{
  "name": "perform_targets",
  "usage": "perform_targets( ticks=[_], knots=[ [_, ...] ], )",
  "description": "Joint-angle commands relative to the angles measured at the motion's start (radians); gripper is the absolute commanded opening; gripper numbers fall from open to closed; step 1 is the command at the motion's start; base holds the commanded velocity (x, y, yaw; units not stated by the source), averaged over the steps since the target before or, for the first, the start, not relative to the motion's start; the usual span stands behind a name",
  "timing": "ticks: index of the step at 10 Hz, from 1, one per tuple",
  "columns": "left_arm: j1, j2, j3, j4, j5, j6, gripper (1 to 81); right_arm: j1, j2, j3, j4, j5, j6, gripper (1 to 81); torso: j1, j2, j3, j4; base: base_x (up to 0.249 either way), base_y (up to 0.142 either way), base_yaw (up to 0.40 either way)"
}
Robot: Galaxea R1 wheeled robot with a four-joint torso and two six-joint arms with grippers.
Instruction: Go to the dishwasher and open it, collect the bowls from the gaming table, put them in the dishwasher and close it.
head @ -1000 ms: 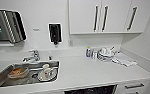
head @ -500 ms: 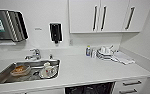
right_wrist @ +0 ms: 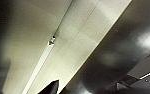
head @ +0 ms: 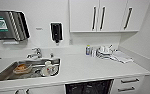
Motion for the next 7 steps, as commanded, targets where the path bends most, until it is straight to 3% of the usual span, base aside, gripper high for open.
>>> perform_targets(
  ticks=[1,3,7],
  knots=[
    [-0.052,-0.038,0.015,0.021,0.013,0.01,81.1,-0.023,0.109,-0.062,-0.033,-0.081,-0.078,81.1,0.0,0.0,0.0,0.0,-0.074,0.0,0.0],
    [-0.052,0.002,-0.014,0.019,0.038,0.008,81.1,-0.059,0.141,-0.14,-0.059,-0.018,-0.08,81.1,0.0,0.0,0.0,0.0,-0.073,0.0,0.0],
    [-0.042,0.053,-0.055,0.014,0.058,0.002,81.1,-0.082,0.138,-0.162,-0.084,0.011,-0.08,81.1,0.0,0.0,0.0,0.0,-0.077,0.0,0.0]
  ],
)
